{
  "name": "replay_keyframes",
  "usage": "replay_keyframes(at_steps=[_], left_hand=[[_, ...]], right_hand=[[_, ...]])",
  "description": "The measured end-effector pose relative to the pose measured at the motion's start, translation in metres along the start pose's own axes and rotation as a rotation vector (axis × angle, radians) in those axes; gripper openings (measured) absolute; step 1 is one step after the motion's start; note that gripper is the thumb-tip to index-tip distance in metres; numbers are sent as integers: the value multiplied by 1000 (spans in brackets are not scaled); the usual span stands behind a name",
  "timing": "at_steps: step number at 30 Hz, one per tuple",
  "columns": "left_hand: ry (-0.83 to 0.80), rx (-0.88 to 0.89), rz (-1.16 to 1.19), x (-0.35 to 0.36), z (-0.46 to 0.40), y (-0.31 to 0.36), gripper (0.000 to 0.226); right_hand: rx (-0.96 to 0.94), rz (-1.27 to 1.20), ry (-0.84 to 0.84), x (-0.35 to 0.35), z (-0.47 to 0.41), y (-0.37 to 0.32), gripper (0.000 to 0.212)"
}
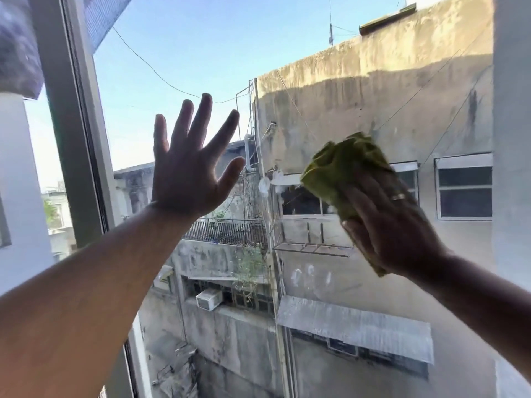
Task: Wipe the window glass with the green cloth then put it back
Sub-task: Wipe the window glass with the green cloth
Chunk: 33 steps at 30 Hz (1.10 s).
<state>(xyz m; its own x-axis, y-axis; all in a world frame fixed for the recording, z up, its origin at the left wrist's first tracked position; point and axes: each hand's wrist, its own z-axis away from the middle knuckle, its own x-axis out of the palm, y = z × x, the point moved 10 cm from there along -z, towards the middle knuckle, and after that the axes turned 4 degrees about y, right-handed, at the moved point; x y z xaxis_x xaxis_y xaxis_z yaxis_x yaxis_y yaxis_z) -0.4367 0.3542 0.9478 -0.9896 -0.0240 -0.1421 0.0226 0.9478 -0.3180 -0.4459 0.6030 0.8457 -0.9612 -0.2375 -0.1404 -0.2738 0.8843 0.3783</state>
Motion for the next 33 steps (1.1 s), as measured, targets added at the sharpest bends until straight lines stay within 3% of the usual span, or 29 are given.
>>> replay_keyframes(at_steps=[4, 8, 10, 12, 14, 15, 17, 20, 22, 24, 26, 30, 31, 33], left_hand=[[61, 17, 4, 4, -1, -2, 69], [91, 35, 5, 7, -3, -4, 68], [98, 36, -6, 6, -2, -4, 68], [96, 39, -20, 5, -2, -3, 68], [81, 36, -13, 4, -1, -5, 68], [78, 31, -8, 4, -1, -5, 69], [77, 26, -6, 5, 0, -5, 69], [82, 25, -23, 7, -2, -5, 68], [93, 31, -29, 7, -2, -4, 67], [107, 37, -27, 5, 0, -5, 65], [104, 38, 2, 5, 2, -6, 63], [45, 65, -19, 0, 0, -5, 68], [37, 85, -26, -2, 0, -8, 71], [55, 73, -58, -8, 1, -24, 72]], right_hand=[[424, 116, 51, -4, 22, 65, 65], [540, 116, 132, 1, -13, 24, 66], [343, 52, 114, 19, -23, -43, 64], [7, -50, 28, 37, -8, -121, 63], [-249, -69, -78, 40, 19, -141, 64], [-277, -53, -105, 38, 26, -125, 64], [-161, 11, -100, 28, 31, -65, 61], [189, 27, 18, 2, 8, 21, 55], [371, 15, 139, -8, -21, 35, 53], [424, 6, 196, -5, -47, 14, 54], [294, -11, 137, 11, -53, -31, 58], [-297, -76, -80, 26, -6, -104, 51], [-358, -70, -92, 22, 0, -93, 49], [-264, -37, -50, 11, -8, -49, 52]])
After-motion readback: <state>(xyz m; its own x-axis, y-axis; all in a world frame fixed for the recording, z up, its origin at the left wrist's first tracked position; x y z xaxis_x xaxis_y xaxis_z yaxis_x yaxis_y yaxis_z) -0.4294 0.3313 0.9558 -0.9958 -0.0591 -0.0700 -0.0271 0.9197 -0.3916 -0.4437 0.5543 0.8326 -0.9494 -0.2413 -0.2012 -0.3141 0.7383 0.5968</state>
